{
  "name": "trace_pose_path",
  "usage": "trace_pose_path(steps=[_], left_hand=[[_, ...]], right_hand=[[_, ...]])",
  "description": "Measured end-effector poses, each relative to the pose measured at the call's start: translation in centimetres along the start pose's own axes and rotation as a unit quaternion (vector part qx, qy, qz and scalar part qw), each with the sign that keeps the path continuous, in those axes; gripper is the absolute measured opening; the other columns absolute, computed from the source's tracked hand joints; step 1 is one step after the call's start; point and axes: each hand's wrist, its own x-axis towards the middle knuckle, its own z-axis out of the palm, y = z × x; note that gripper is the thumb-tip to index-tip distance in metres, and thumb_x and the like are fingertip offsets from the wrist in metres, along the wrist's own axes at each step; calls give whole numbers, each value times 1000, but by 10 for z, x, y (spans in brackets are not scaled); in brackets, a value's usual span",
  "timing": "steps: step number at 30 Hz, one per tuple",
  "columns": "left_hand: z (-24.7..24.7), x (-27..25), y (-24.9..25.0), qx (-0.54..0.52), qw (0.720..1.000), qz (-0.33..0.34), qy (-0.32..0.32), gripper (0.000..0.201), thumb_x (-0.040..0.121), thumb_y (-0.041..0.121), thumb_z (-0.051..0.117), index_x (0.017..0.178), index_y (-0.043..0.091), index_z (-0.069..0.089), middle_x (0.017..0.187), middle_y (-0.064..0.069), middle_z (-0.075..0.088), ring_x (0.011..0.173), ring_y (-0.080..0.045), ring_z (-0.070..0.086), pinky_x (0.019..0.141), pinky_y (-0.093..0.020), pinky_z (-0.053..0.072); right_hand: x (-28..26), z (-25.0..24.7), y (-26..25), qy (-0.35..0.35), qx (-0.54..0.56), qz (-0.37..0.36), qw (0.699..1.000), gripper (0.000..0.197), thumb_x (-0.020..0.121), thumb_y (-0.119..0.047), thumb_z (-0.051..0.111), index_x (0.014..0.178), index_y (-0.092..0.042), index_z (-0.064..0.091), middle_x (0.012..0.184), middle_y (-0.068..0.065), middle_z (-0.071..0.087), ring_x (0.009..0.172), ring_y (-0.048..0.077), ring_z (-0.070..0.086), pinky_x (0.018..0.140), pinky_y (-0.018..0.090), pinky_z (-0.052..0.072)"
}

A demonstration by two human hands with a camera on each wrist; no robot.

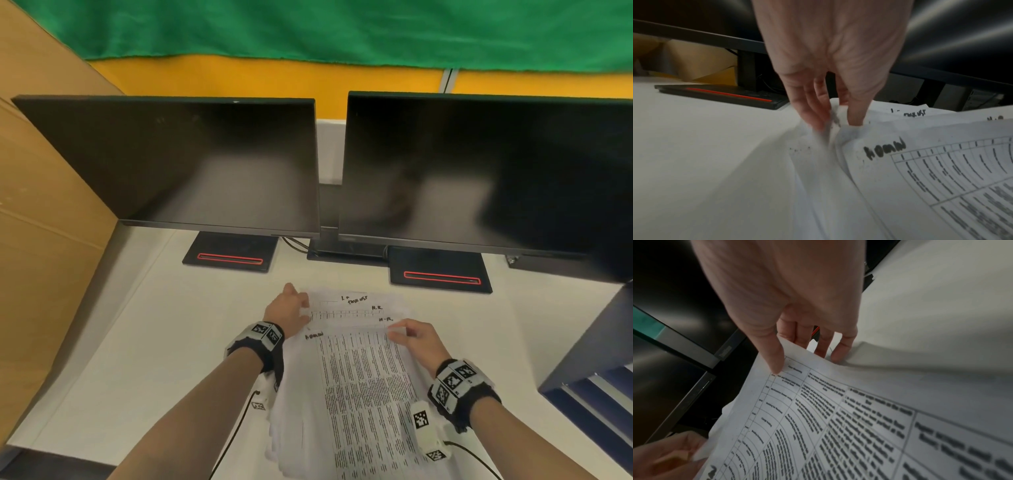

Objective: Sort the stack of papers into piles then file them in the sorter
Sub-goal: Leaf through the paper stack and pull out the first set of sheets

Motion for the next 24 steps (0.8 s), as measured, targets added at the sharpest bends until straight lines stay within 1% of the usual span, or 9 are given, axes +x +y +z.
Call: trace_pose_path(steps=[5, 7, 10, 12, 15, 18, 21, 22, 24], left_hand=[[0, -6, 2, -23, 997, 52, 45, 20, 89, 30, 54, 90, 14, 65, 92, 2, 50, 93, -18, 46, 74, -26, 34], [2, -10, -5, -53, 996, 46, 59, 20, 89, 31, 57, 91, 14, 68, 96, 2, 51, 92, -14, 43, 78, -26, 36], [6, -14, -15, -79, 992, 81, 56, 18, 88, 29, 62, 96, 16, 71, 112, 2, 56, 100, -14, 47, 89, -27, 38], [9, -18, -18, -95, 988, 105, 55, 18, 87, 28, 64, 96, 17, 74, 116, 2, 58, 104, -16, 51, 91, -29, 38], [10, -21, -21, -151, 982, 108, 33, 18, 85, 23, 67, 98, 12, 73, 114, -3, 63, 100, -15, 57, 92, -29, 43], [7, -20, -20, -183, 982, 45, -13, 28, 90, 30, 60, 105, 9, 69, 111, -5, 64, 103, -20, 58, 92, -28, 43], [2, -15, -9, -216, 972, -83, -28, 44, 98, 41, 38, 109, 7, 64, 107, -5, 58, 104, -24, 54, 88, -27, 35], [0, -13, -7, -208, 972, -102, -27, 43, 100, 36, 34, 108, 6, 63, 107, -6, 59, 104, -26, 54, 88, -28, 35], [1, -5, -6, -185, 977, -101, -28, 27, 97, 21, 40, 101, 8, 63, 113, -10, 62, 108, -29, 56, 89, -29, 39]], right_hand=[[0, 0, 2, 21, -5, 13, 1000, 5, 80, -16, 71, 84, -16, 72, 99, 11, 70, 95, 27, 65, 96, 48, 47], [0, 1, 1, 31, 5, 15, 999, 11, 80, -17, 70, 90, -12, 73, 113, 11, 62, 99, 24, 62, 99, 44, 46], [0, 3, -2, 35, 14, 11, 999, 27, 82, -14, 69, 108, -8, 70, 125, 0, 49, 110, 18, 52, 104, 36, 41], [0, 5, -2, 28, 22, 3, 999, 25, 81, -14, 69, 106, -12, 71, 125, 0, 55, 112, 20, 55, 104, 42, 42], [0, 6, -4, 26, 43, 23, 998, 19, 81, -11, 69, 99, -11, 73, 111, 6, 67, 100, 25, 65, 96, 47, 49], [0, 6, -3, 13, 59, 33, 998, 13, 80, -11, 71, 91, -5, 73, 92, 13, 74, 87, 29, 70, 90, 48, 53], [2, 4, 5, 14, 26, 21, 999, 46, 69, -32, 77, 87, 9, 64, 92, 29, 67, 87, 42, 65, 92, 53, 49], [4, 3, 11, 5, 18, 21, 1000, 50, 65, -37, 78, 84, 7, 64, 90, 28, 67, 87, 42, 64, 94, 52, 48], [5, 2, 14, -1, 9, 21, 1000, 35, 65, -38, 78, 81, -8, 70, 88, 8, 71, 90, 29, 65, 96, 46, 48]])
